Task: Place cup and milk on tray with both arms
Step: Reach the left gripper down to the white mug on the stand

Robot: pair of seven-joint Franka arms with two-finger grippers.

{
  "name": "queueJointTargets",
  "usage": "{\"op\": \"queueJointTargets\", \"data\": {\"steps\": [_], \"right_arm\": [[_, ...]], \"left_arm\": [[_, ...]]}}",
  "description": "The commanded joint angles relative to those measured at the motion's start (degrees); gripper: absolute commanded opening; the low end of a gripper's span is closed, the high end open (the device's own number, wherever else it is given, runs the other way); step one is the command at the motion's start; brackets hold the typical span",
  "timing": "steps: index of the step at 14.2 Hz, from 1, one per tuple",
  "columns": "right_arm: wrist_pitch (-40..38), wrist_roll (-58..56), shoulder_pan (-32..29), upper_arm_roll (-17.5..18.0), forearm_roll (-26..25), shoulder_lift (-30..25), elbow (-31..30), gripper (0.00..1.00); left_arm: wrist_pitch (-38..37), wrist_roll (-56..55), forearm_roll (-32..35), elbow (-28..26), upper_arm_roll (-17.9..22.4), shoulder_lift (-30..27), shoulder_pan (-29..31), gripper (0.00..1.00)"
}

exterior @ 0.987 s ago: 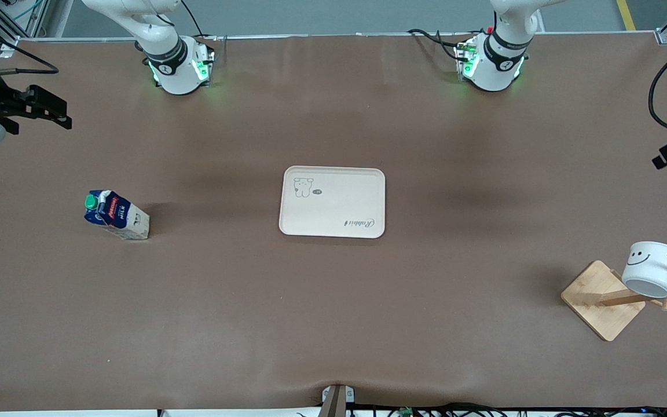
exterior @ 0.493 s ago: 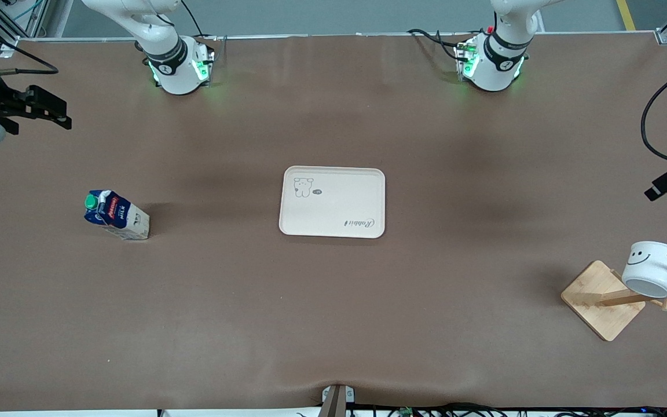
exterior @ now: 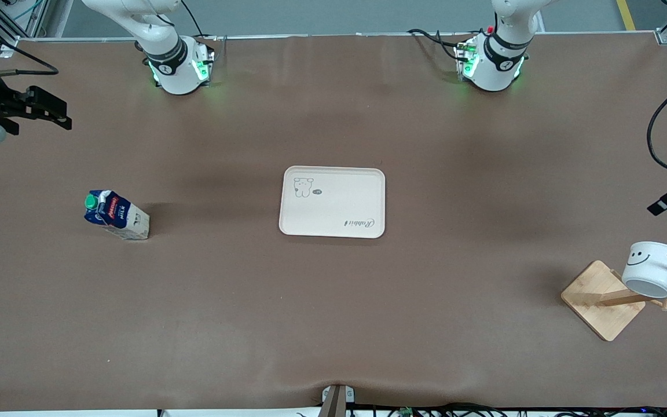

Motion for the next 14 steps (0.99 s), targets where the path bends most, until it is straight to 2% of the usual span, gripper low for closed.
{"op": "queueJointTargets", "data": {"steps": [1, 6, 9, 14], "right_arm": [[-0.43, -0.1, -1.12, 0.54, 0.77, -0.13, 0.23, 1.0], [-0.34, -0.1, -1.12, 0.54, 0.77, -0.13, 0.23, 1.0], [-0.34, -0.1, -1.39, 0.54, 0.77, -0.04, 0.23, 1.0], [-0.34, -0.1, -1.39, 0.54, 0.77, -0.04, 0.23, 1.0]], "left_arm": [[4.97, 3.25, -1.96, 0.0, -0.42, 3.22, 0.51, 1.0], [12.8, 3.7, -2.06, 0.96, -1.03, 7.18, -0.1, 0.98], [14.73, 3.7, -2.23, 2.29, -2.08, 8.41, -0.28, 0.83], [20.89, 3.7, -2.14, 2.29, -4.02, 10.87, -0.37, 0.77]]}}
